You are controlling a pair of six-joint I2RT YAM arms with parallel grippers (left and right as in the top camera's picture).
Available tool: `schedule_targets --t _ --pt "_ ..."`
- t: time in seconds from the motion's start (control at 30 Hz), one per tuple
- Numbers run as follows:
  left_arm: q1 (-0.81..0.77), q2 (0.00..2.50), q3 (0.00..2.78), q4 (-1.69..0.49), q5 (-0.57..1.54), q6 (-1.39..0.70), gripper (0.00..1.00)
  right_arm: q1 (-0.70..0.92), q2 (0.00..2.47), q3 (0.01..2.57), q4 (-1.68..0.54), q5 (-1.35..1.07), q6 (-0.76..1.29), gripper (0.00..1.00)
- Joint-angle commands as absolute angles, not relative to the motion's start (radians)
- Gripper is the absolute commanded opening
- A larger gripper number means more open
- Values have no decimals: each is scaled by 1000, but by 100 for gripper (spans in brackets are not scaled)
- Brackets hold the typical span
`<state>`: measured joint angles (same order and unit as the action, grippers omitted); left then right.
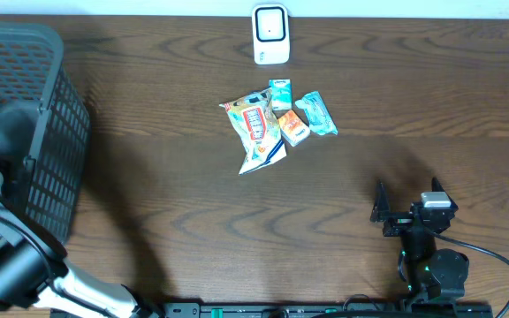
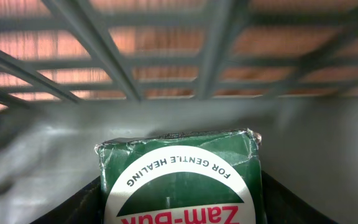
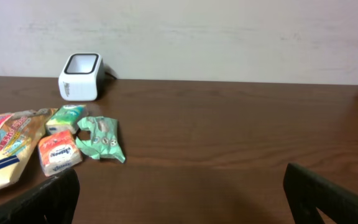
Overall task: Scan the item barcode
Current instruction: 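Reach the left gripper into the basket and grasp the green round tin, then carry the green tin out and set it left of the snack bag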
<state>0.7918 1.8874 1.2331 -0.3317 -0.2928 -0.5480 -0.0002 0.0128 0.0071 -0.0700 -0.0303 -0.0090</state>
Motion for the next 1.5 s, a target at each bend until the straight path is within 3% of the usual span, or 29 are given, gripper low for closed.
schedule_targets --t 0.0,0.37,0.5,0.67,1.03,1.2,1.47 --pt "789 1732 1242 -333 -206 -532 61 -5 11 6 -74 -33 -16 99" --pt "721 1337 1242 -296 152 -674 61 -5 11 6 -74 -32 -16 99" --pt "608 1231 1242 -277 158 -686 61 -5 11 6 -74 -32 -16 99" --pt "355 1186 1241 -270 157 -686 61 -5 11 6 -74 -32 -16 99" --pt "-177 1387 1241 -271 -30 -410 61 -5 11 6 -74 -32 -16 99" --pt "-268 1567 1241 -270 -102 -362 61 -5 11 6 -74 -32 -16 99" --pt "-281 1827 1241 -270 -102 -362 61 -5 11 6 -74 -32 -16 99"
